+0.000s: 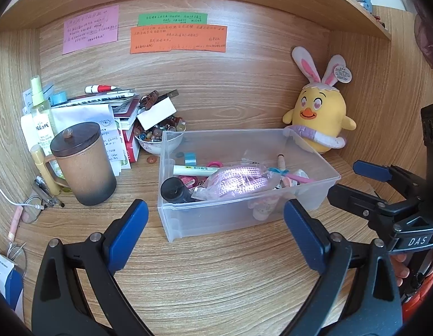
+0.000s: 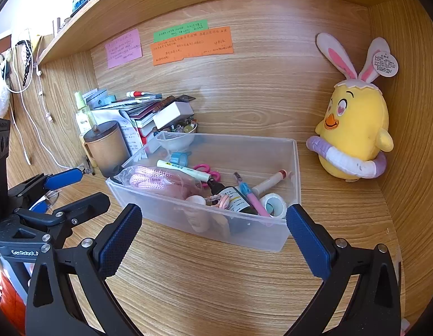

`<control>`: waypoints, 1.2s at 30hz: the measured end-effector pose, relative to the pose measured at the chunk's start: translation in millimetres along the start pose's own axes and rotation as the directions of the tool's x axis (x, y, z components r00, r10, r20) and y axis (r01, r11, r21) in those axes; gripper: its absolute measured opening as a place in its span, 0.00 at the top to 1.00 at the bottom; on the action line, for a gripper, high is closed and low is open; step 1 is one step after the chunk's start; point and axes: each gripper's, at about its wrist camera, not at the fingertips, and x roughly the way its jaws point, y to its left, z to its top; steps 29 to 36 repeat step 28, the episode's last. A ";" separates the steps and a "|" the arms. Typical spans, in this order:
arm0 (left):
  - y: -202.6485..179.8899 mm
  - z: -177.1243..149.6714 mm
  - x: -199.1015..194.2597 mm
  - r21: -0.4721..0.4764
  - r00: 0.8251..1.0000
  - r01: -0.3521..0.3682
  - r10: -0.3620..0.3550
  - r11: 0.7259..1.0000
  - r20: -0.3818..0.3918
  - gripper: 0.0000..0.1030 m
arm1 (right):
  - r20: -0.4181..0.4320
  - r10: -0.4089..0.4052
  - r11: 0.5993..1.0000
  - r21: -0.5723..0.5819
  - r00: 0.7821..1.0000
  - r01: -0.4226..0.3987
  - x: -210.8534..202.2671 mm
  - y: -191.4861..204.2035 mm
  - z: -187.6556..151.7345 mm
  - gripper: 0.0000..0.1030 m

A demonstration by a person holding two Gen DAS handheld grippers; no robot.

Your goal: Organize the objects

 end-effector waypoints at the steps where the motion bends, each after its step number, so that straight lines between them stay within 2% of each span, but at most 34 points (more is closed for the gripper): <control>1: -0.4 0.1 -0.4 0.001 1.000 0.003 -0.003 1.000 0.002 0.04 | -0.001 0.000 1.000 0.001 1.000 0.000 0.0 0.0 -0.2 0.00; 36: -6.6 0.2 -5.1 0.033 0.999 0.015 -0.016 0.999 0.030 0.04 | -0.002 0.003 1.000 0.001 1.000 -0.003 3.4 2.7 -0.1 0.00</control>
